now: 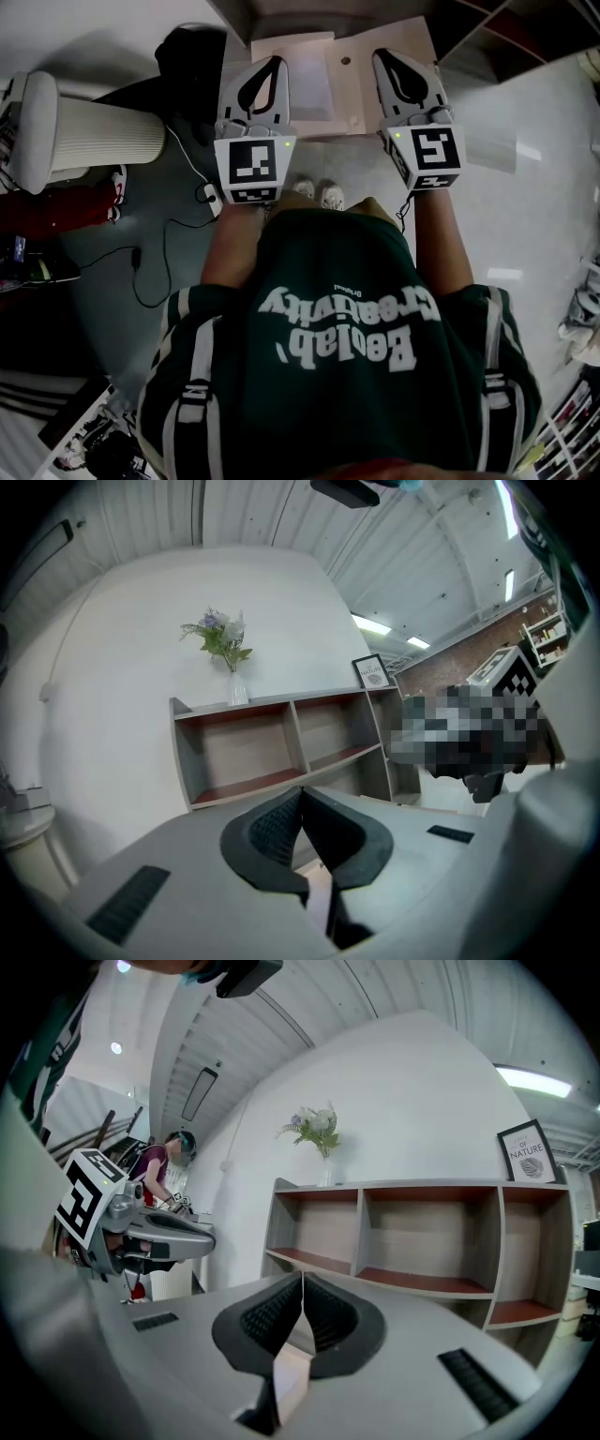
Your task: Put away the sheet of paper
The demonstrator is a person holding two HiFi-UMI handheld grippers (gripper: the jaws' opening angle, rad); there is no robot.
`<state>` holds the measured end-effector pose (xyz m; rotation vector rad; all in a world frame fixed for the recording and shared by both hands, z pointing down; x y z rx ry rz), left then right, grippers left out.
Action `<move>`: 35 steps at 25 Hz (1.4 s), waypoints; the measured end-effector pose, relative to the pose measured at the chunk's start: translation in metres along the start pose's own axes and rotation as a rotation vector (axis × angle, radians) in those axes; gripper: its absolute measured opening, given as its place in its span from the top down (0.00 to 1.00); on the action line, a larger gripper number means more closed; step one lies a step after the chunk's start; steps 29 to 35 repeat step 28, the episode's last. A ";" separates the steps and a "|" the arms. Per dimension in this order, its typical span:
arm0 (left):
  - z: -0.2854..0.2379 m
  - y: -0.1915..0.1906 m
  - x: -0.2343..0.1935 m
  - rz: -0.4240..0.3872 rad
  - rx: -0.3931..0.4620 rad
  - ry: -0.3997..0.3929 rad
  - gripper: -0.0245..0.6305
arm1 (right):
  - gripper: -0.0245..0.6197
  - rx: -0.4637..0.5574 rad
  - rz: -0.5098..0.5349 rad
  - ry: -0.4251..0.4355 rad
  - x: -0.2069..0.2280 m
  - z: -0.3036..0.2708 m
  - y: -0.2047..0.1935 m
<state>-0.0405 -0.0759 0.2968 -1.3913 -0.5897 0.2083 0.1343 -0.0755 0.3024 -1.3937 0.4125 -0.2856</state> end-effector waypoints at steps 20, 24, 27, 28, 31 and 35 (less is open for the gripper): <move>0.007 -0.003 -0.016 0.003 -0.005 0.042 0.93 | 0.91 -0.011 -0.005 0.016 -0.012 -0.009 0.001; 0.012 -0.007 -0.024 0.006 -0.013 0.068 0.93 | 0.91 -0.008 -0.013 0.026 -0.015 -0.012 -0.002; 0.017 -0.011 -0.024 0.016 -0.014 0.073 0.93 | 0.91 -0.003 -0.012 0.029 -0.020 -0.010 -0.004; 0.019 -0.012 -0.024 0.020 -0.014 0.074 0.93 | 0.91 0.000 -0.011 0.031 -0.021 -0.010 -0.005; 0.019 -0.012 -0.024 0.020 -0.014 0.074 0.93 | 0.91 0.000 -0.011 0.031 -0.021 -0.010 -0.005; 0.019 -0.012 -0.024 0.020 -0.014 0.074 0.93 | 0.91 0.000 -0.011 0.031 -0.021 -0.010 -0.005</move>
Point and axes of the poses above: the fingertips, and each gripper's own axes: z backward along the fingers, x to its right, y out of its top, the point moved 5 cm from there along z, backward along the fingers, and after that the axes turned 11 degrees about x, right-handed, at the moved point
